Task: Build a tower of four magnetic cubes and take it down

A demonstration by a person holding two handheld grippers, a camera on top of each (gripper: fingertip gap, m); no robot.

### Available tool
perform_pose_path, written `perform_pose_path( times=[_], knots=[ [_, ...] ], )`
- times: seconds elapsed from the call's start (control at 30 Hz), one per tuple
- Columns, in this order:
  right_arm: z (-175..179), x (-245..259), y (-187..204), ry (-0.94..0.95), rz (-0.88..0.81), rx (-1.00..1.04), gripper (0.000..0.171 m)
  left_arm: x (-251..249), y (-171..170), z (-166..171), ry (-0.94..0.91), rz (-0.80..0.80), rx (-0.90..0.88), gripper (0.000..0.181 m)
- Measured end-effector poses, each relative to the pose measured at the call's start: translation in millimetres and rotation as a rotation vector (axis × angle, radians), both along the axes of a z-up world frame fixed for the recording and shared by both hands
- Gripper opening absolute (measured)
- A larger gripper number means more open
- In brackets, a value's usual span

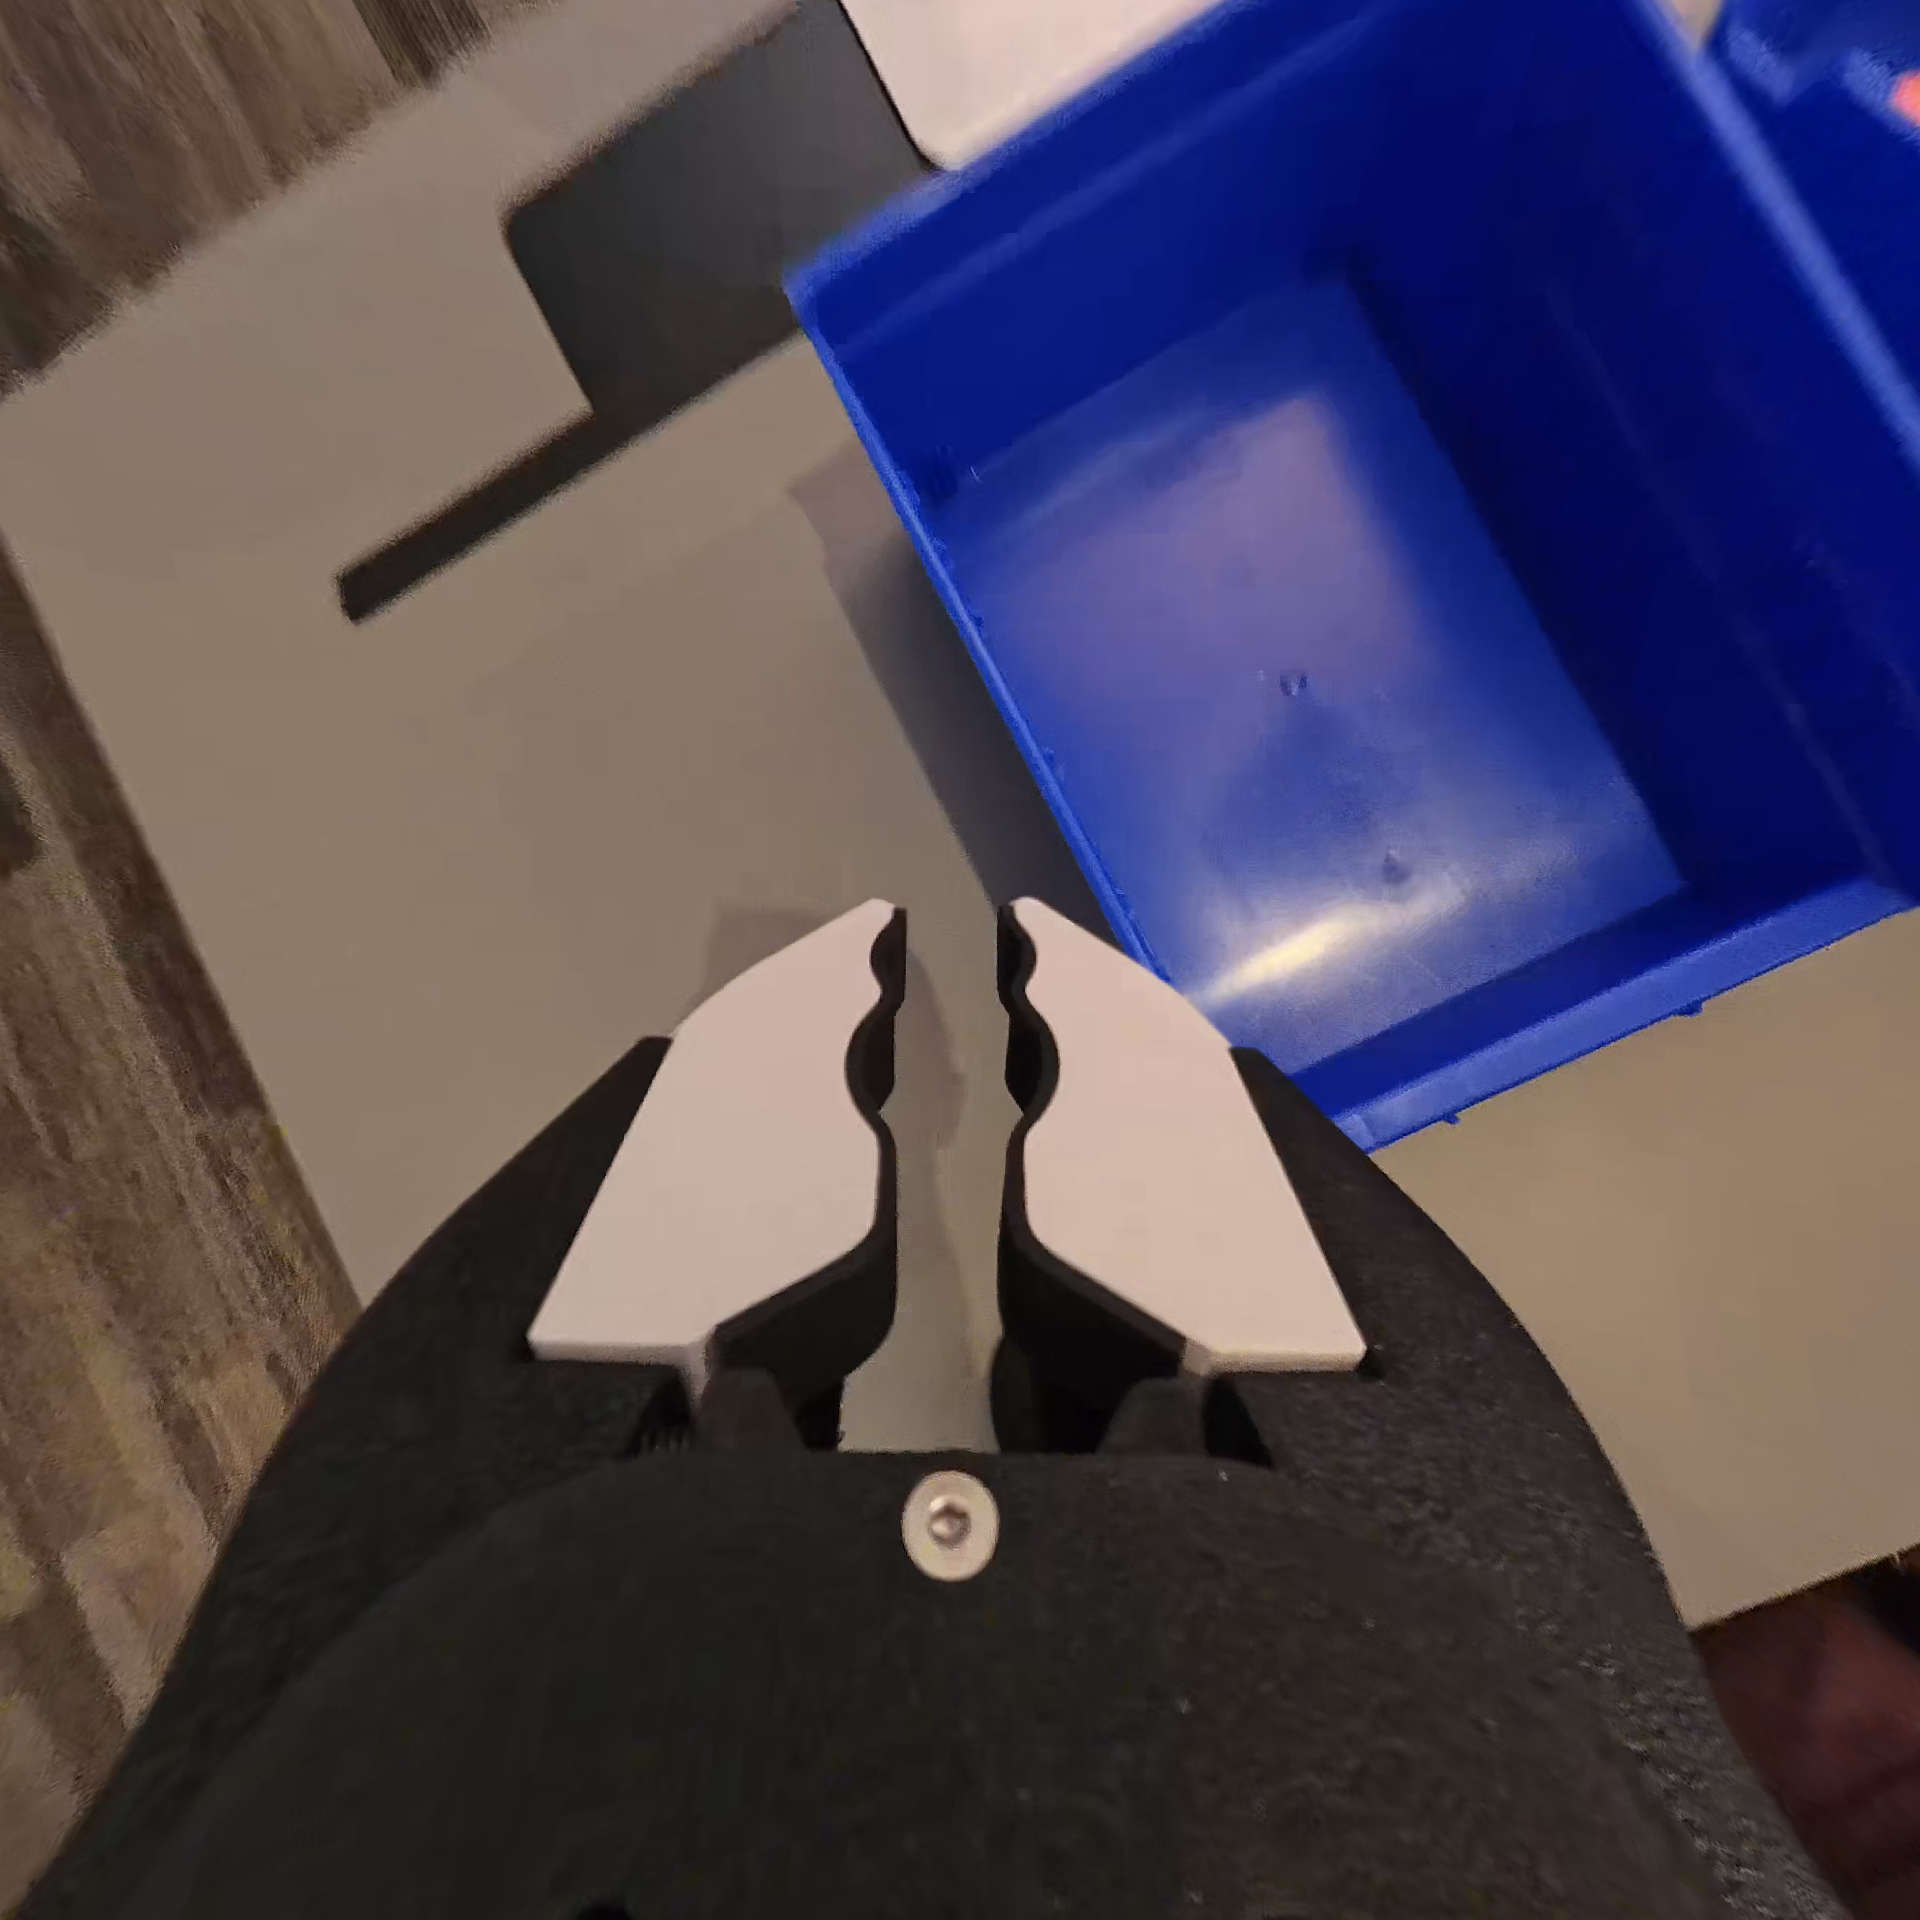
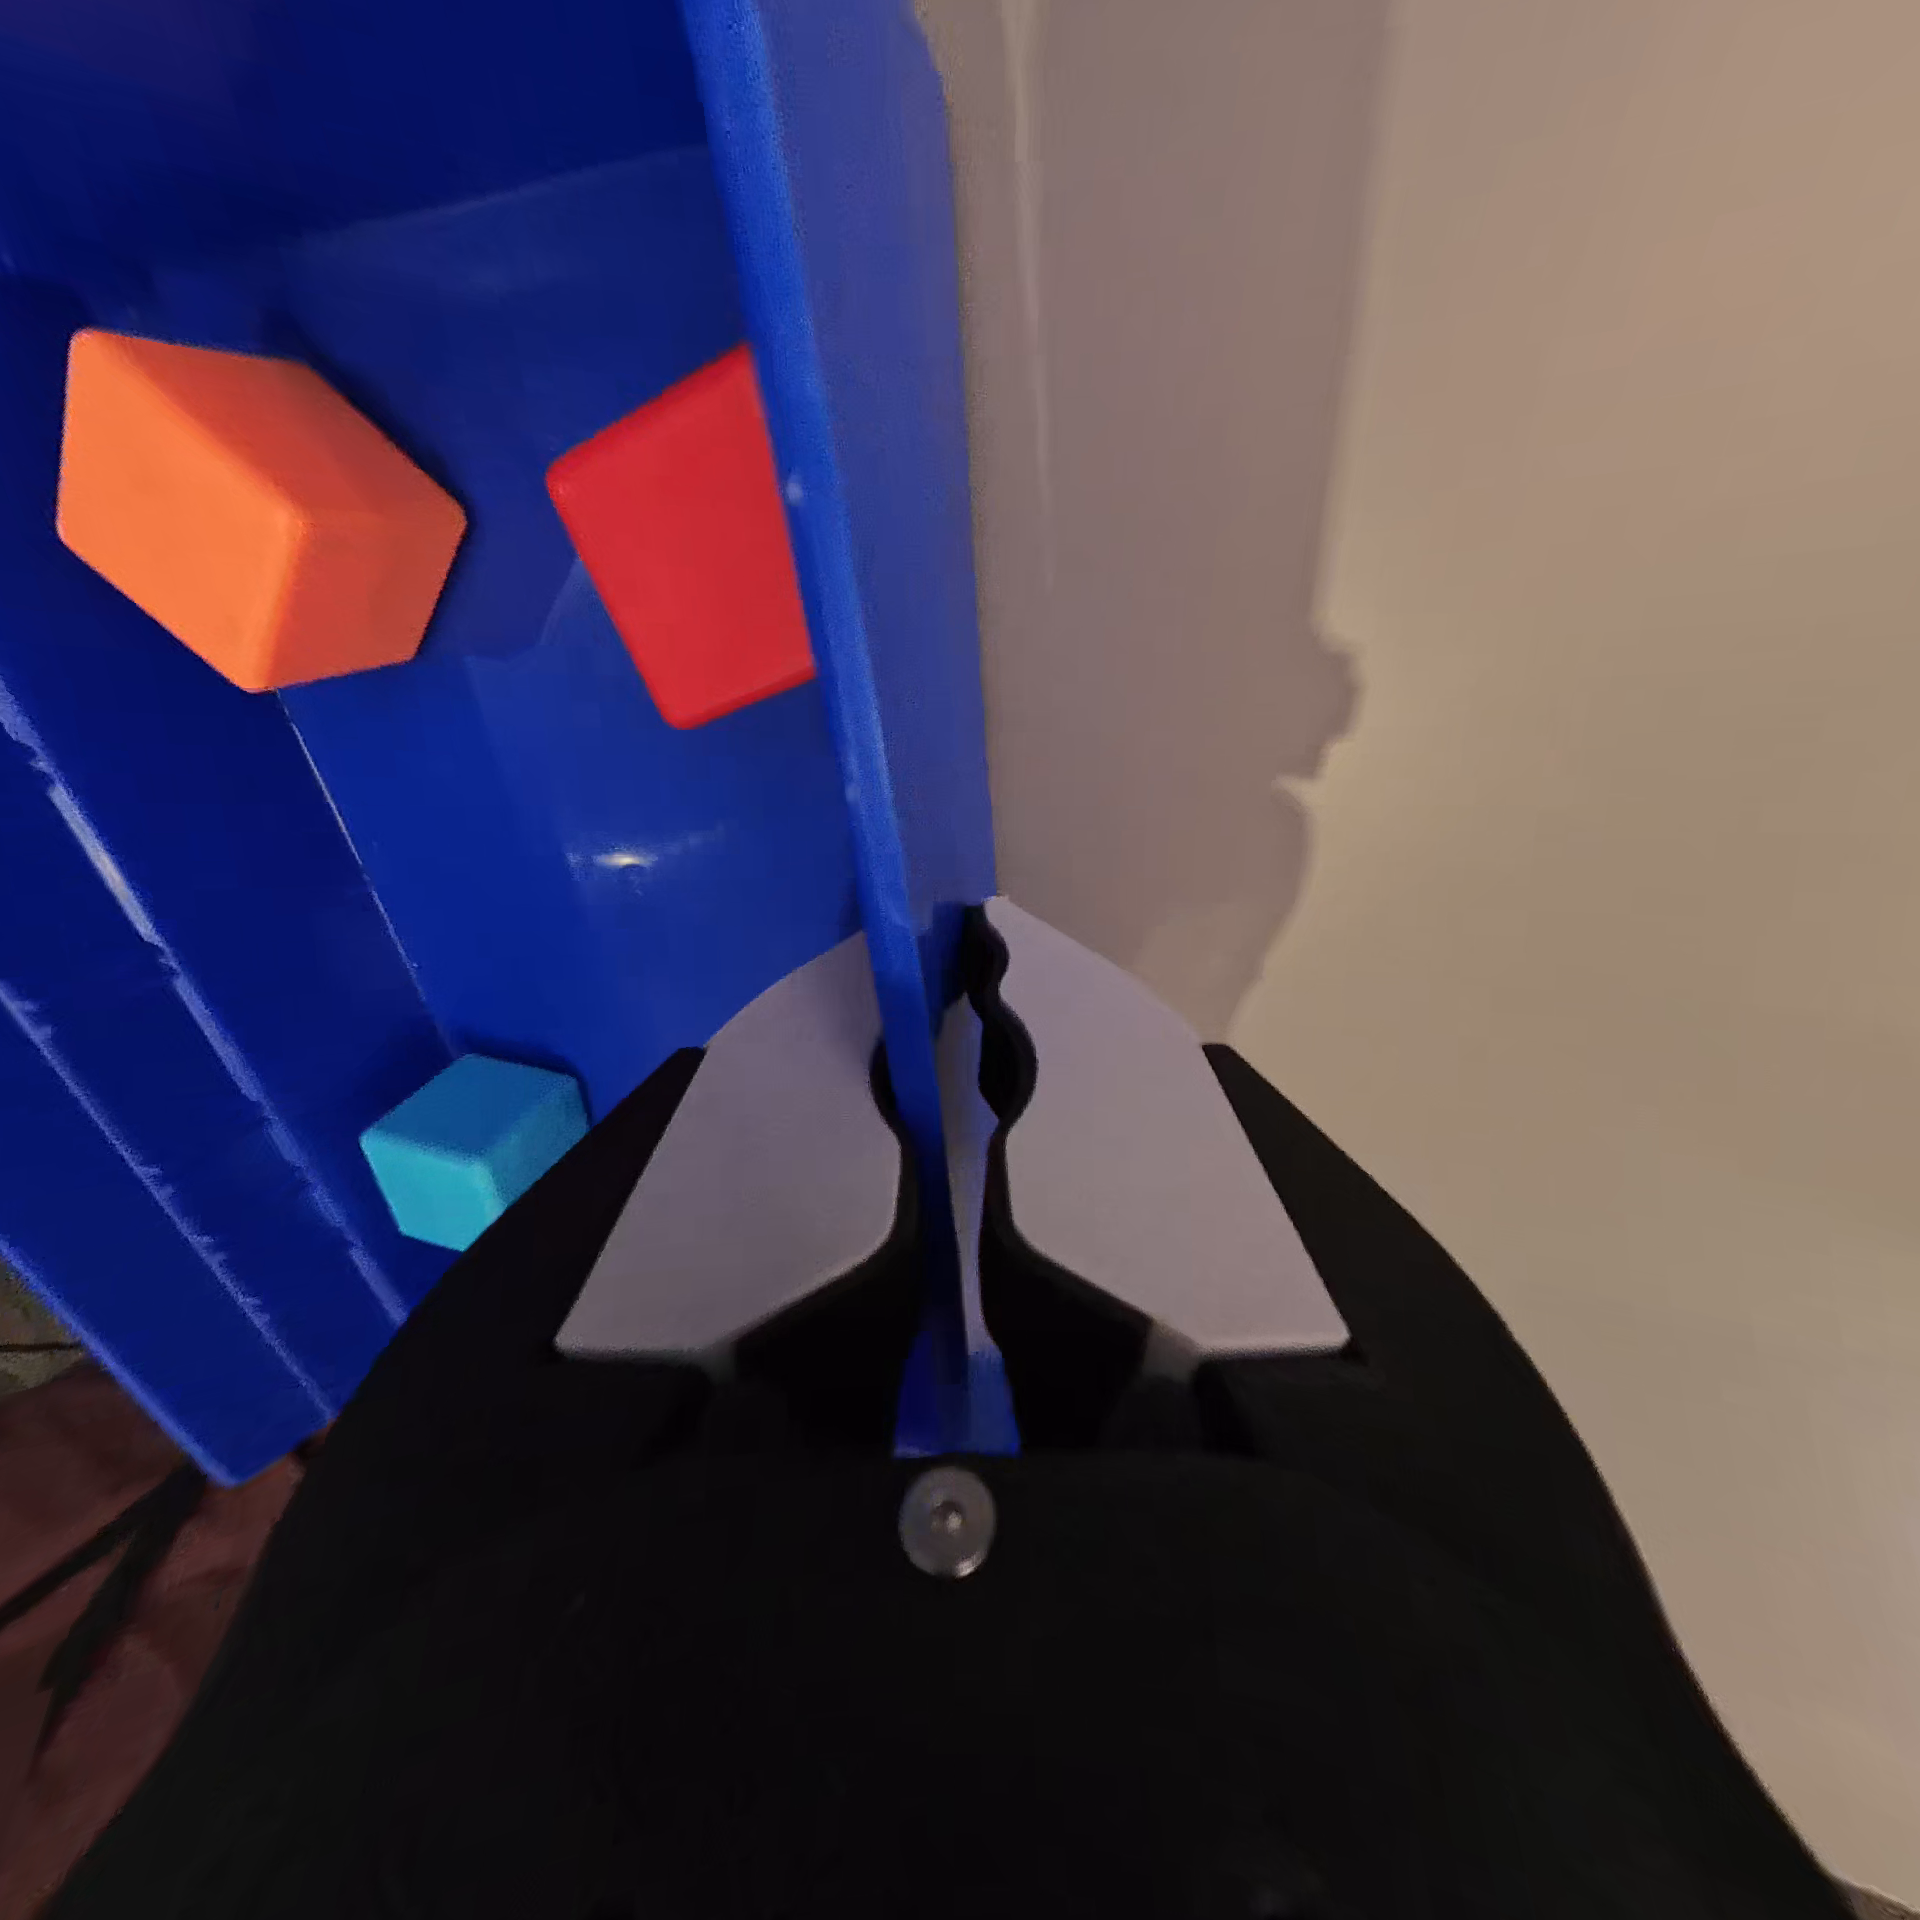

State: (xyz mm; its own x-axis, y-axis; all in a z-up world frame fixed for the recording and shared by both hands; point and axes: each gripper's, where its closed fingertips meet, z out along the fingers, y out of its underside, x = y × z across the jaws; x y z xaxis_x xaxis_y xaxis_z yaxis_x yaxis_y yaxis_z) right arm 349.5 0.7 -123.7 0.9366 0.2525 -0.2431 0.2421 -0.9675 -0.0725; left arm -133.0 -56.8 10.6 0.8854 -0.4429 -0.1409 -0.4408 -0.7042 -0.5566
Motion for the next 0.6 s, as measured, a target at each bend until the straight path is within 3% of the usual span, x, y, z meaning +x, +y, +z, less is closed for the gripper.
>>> perform_pose_path(
  times=[0.17, 0.33, 0.47, 0.6],
  knots=[
    [26, 16, -13, -0.077, 0.044, -0.024, 0.006, -44, -13, 62, -0.064, 0.106, 0.268, 0.018],
    [94, -6, -11, -0.121, 0.093, 0.017, 0.007, -78, -37, 62, -0.062, 0.202, 0.243, 0.024],
    [160, -72, 4, -0.11, 0.181, 0.078, 0.007, -89, -39, 61, -0.068, 0.229, 0.237, 0.024],
    [194, -187, 16, -0.032, 0.337, 0.096, 0.006, -110, -44, 68, -0.096, 0.312, 0.274, 0.024]
  ],
)
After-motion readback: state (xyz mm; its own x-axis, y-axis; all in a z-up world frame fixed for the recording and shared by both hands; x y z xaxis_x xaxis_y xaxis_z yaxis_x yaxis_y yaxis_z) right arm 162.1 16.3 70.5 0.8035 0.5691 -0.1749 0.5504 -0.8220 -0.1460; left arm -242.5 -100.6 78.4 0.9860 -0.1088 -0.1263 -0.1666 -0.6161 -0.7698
